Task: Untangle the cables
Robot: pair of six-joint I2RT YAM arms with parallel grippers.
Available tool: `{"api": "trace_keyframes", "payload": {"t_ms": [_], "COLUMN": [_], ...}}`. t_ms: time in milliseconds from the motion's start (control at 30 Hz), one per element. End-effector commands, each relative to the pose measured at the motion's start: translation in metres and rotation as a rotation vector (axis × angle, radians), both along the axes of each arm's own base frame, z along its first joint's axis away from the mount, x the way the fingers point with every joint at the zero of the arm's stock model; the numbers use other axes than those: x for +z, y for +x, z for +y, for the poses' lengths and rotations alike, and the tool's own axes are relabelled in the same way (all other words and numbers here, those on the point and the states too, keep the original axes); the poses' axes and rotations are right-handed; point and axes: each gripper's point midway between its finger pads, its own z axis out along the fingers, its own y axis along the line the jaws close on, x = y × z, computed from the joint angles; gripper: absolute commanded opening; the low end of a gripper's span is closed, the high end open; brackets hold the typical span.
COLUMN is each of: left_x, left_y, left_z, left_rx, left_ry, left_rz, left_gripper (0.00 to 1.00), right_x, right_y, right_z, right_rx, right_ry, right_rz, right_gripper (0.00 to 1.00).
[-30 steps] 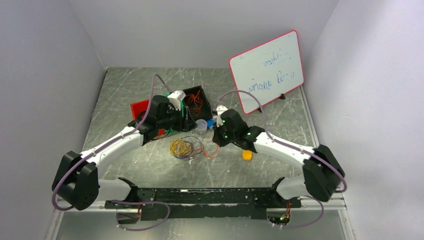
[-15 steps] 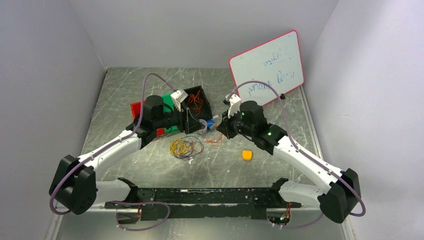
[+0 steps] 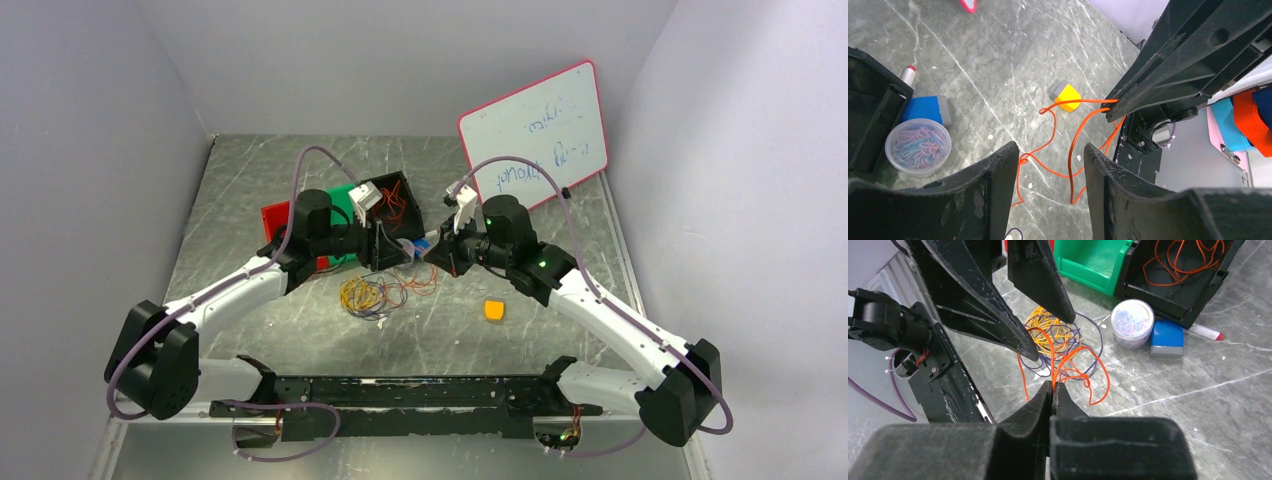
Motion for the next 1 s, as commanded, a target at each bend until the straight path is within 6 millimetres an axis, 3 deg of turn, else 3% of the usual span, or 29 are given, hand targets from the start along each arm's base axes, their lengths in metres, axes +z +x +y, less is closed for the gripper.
{"api": "trace_keyframes", "payload": {"t_ms": [0, 167, 267, 367, 467, 600, 700, 967], "left_x": [0.015, 0.010, 0.008, 0.005, 0.006, 0.008, 0.003, 0.008], "left_y": [-0.002, -0.012, -0.009, -0.004, -0.002, 0.000, 0.000, 0.004], "left_z": [-0.010, -0.016, -0.016, -0.015, -0.015, -0.016, -0.015, -0.014], "left_rx": [-0.085, -0.168, -0.159, -0.140, -0.137, -0.143, -0.144, -0.125], "left_ry": [-0.052, -0.075, -0.061, -0.032, -0.020, -0.007, 0.011, 0.016], "left_rz": [-0.045, -0.009, 0.001, 0.007, 0.006, 0.003, 0.008, -0.012], "left_gripper": [0.54, 0.36, 0.17, 0.09, 0.07, 0.07, 0.07, 0.07], "right_x": [0.020, 0.018, 0.013, 0.004, -0.008, -0.017, -0.018, -0.024], "right_y": [0.002, 0.012, 0.020, 0.028, 0.036, 0.039, 0.037, 0.037], "right_z": [0.001, -0.001, -0.004, -0.009, -0.017, -0.018, -0.014, -0.013], "right_rx": [0.004, -0.053, -0.100, -0.155, -0.223, -0.257, -0.246, -0.244], "right_ry": [0.038, 0.042, 0.029, 0.010, -0.022, -0.019, 0.008, -0.001], "right_rz": [-0.041, -0.047, -0.046, -0.048, -0.040, -0.019, -0.009, 0.004], "right_gripper": [0.00, 0.00, 0.00, 0.00, 0.02, 0.20, 0.28, 0.31]}}
